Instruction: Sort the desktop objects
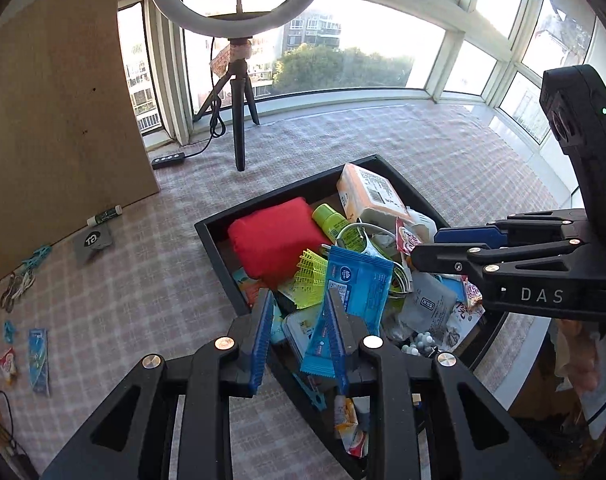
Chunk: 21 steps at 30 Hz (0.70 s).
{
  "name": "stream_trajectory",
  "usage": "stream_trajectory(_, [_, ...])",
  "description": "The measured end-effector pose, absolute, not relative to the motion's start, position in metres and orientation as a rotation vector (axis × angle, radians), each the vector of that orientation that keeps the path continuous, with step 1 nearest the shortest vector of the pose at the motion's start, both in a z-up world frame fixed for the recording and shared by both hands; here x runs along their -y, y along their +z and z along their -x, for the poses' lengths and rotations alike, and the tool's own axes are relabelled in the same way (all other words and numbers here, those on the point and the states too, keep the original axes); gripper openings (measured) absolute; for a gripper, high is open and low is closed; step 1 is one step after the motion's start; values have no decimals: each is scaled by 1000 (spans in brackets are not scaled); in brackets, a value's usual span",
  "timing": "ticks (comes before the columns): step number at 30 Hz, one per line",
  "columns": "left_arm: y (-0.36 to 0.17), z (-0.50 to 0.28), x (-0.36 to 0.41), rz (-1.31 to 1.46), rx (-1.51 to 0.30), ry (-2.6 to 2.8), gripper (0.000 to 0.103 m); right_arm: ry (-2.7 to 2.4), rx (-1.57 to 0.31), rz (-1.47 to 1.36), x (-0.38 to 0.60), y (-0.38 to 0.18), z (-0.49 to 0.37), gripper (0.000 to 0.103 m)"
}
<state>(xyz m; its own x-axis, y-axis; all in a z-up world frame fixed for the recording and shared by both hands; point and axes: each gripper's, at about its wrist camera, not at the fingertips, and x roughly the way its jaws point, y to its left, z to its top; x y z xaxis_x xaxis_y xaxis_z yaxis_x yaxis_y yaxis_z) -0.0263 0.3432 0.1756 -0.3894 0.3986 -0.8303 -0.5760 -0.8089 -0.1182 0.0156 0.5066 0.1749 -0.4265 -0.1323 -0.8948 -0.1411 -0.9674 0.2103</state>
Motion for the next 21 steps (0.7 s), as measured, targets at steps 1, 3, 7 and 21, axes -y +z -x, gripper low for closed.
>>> stream_trajectory(1, [176, 27, -337, 1247, -250, 2215, 25, 2623, -400, 1680, -503, 175, -14, 33])
stream_trajectory(3, [176, 29, -326, 1247, -246, 2242, 25, 2638, -398, 1689, -493, 175, -10, 33])
stream_trajectory(7, [176, 33, -300, 1257, -236, 2282, 26, 2670, -361, 1703, -468, 177, 0, 33])
stream_trajectory(21, [151, 47, -191, 1352, -170, 2442, 66, 2776, -228, 1761, -378, 174, 38, 33])
